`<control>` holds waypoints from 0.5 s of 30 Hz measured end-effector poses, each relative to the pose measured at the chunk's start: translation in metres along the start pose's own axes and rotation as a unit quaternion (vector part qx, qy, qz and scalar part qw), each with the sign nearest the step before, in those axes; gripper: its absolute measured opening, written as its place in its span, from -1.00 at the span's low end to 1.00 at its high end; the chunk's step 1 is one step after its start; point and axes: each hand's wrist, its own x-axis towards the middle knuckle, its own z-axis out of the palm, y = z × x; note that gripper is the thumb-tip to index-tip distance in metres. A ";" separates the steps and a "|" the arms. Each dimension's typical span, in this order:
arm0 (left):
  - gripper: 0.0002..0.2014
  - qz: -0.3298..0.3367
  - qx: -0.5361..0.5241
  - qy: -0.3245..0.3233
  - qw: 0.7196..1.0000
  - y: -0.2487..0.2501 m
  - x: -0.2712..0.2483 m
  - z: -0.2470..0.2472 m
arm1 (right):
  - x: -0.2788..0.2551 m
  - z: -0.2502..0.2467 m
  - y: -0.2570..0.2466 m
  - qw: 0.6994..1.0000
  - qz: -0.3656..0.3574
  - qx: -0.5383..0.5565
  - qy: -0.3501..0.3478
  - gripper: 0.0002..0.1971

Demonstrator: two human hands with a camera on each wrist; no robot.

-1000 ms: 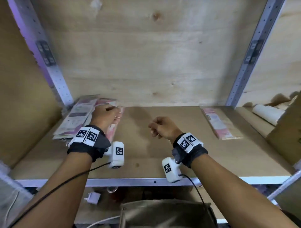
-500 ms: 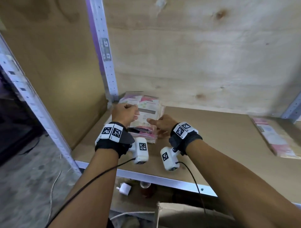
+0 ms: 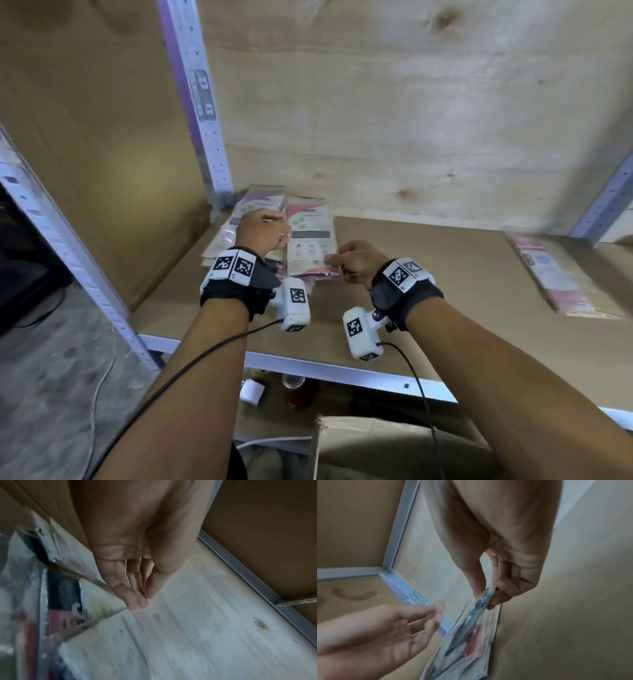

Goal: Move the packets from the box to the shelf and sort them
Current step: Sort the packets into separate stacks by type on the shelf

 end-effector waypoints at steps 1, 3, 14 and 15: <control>-0.78 0.005 0.023 -0.035 0.999 0.001 -0.001 0.006 | -0.010 -0.008 0.002 0.999 -0.006 0.033 0.008 -0.84; -0.58 0.024 0.110 -0.105 0.988 0.005 -0.005 0.018 | -0.029 -0.027 0.005 0.996 -0.024 0.076 0.029 -0.72; -0.74 0.255 0.280 -0.172 0.909 0.024 -0.051 0.128 | -0.103 -0.146 0.001 0.953 -0.047 0.298 0.034 -0.84; -0.80 0.278 0.274 -0.152 0.908 0.025 -0.053 0.136 | -0.107 -0.154 0.002 0.950 -0.055 0.307 0.030 -0.86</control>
